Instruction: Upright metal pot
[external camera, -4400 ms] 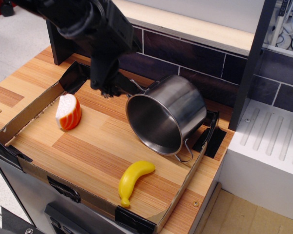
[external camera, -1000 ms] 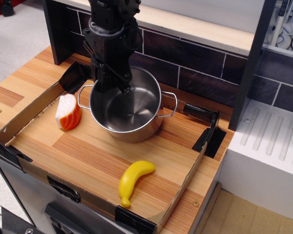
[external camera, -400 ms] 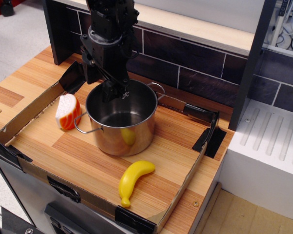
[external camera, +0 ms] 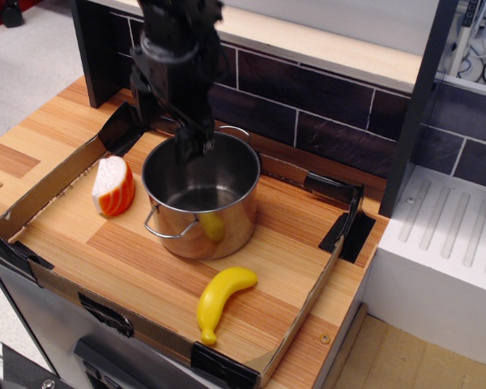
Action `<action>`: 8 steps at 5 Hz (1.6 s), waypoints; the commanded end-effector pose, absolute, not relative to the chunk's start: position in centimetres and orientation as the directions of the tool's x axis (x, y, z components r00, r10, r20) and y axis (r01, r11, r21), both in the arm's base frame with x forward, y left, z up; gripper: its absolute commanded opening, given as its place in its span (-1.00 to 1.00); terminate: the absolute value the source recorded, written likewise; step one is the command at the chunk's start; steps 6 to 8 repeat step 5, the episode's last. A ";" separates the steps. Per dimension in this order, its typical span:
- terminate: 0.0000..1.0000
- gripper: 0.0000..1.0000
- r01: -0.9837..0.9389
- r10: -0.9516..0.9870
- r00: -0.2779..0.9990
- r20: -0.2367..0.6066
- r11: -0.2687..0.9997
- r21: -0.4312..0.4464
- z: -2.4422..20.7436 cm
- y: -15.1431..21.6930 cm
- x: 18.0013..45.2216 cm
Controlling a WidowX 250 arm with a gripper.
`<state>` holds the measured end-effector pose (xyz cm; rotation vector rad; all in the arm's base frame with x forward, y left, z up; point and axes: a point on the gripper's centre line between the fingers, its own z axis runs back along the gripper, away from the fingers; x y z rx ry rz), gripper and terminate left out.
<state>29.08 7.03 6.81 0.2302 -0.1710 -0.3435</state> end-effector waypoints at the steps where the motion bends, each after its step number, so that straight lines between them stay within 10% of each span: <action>1: -1.00 1.00 0.305 -0.363 0.899 0.245 0.921 0.243 13.0 6.4 27.9; 3: -1.00 1.00 0.344 -0.376 0.849 0.371 0.927 0.153 20.6 6.0 26.7; 4: -1.00 1.00 0.344 -0.376 0.849 0.371 0.927 0.153 20.6 6.0 26.7; 5: 1.00 1.00 0.344 -0.376 0.849 0.371 0.927 0.153 20.6 6.0 26.7; 8: 1.00 1.00 0.344 -0.376 0.849 0.371 0.927 0.153 20.6 6.0 26.7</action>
